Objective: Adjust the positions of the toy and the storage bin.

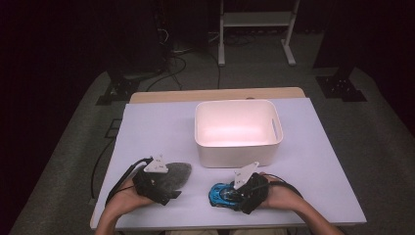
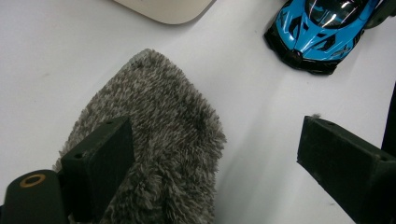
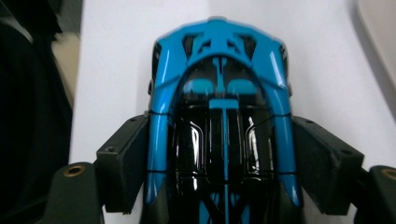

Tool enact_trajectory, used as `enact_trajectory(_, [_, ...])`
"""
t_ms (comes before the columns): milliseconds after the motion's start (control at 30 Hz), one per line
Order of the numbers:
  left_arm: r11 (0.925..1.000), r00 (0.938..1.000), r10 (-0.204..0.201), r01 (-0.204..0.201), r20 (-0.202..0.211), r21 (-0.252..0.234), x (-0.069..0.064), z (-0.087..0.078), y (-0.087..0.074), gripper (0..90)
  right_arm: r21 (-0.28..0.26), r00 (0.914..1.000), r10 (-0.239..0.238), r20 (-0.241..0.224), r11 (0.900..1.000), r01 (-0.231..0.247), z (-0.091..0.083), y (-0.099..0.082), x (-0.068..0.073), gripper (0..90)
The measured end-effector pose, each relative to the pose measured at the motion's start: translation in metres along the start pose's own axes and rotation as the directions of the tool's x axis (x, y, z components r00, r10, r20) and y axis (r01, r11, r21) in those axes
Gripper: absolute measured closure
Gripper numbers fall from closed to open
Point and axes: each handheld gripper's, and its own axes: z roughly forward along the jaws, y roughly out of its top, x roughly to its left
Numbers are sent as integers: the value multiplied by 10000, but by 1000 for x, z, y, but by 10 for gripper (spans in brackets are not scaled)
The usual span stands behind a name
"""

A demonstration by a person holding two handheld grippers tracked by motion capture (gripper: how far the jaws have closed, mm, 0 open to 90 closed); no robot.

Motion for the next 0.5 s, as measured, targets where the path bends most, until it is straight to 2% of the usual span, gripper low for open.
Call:
enact_trajectory(67, [10000, 10000, 26, -26, 37, 31, 0, 0, 0, 102, 101, 9998, -143, 119, 9998, 141, 0, 1, 1, 240])
enact_trajectory(267, [10000, 9999, 21, -21, 103, 74, -1, 2, 0, 102, 163, 9997, -143, 219, 9998, 140, 2, 2, 0, 193])
enact_trajectory(500, [9998, 9999, 38, -40, 153, 169, -2, 3, 0, 102, 238, 9968, -598, 527, 9980, 586, 2, 4, 3, 160])
